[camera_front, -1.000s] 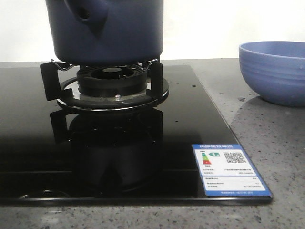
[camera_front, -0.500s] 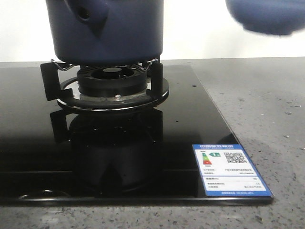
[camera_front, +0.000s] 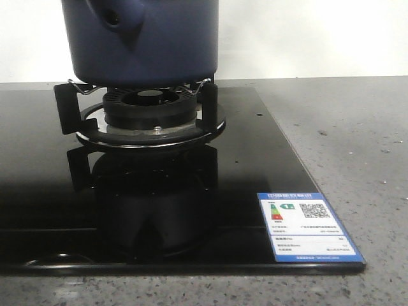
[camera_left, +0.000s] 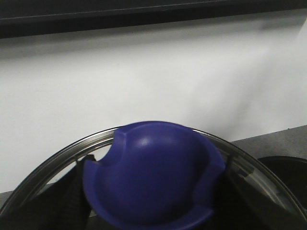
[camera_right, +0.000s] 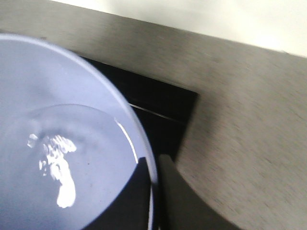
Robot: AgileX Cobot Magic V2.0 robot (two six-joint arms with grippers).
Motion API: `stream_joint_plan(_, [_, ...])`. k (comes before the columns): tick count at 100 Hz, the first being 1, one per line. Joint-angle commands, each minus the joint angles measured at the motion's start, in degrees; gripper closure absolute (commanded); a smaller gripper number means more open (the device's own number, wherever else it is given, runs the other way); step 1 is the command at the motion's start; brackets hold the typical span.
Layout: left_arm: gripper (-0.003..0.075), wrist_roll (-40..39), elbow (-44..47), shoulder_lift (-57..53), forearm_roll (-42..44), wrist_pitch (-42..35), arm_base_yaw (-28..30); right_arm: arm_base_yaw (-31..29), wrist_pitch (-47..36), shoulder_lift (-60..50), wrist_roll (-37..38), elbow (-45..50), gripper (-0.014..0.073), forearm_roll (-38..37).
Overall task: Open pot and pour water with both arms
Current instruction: 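Carry the bowl over the pot and tilt it to pour water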
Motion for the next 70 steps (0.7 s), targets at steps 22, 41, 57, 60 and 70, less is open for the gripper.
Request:
stream_joint_plan(22, [0.0369, -0.48, -2.25, -1.33, -1.25, -4.88, 3.07, 8.61, -11.71, 4.66, 0.63, -7.47, 0.0642, 2.23])
stream_joint_plan(41, [0.0369, -0.48, -2.25, -1.33, -1.25, -4.58, 5.35, 12.81, -21.83, 6.40, -4.44, -7.47, 0.0641, 2.48])
stream_joint_plan(57, [0.0369, -0.48, -2.14, -1.33, -1.25, -4.37, 5.93, 13.90, -30.85, 6.35, -6.50, -4.08, 0.0641, 2.20])
stream_joint_plan(60, [0.0369, -0.48, -2.14, -1.33, -0.99, -4.28, 5.93, 14.14, -32.22, 6.20, -7.51, -3.14, 0.0641, 2.20])
stream_joint_plan(70, [0.0369, -0.48, -2.14, -1.33, -1.01, -4.00, 5.93, 14.81, -37.91, 5.12, -10.54, 0.83, 0.0641, 2.58])
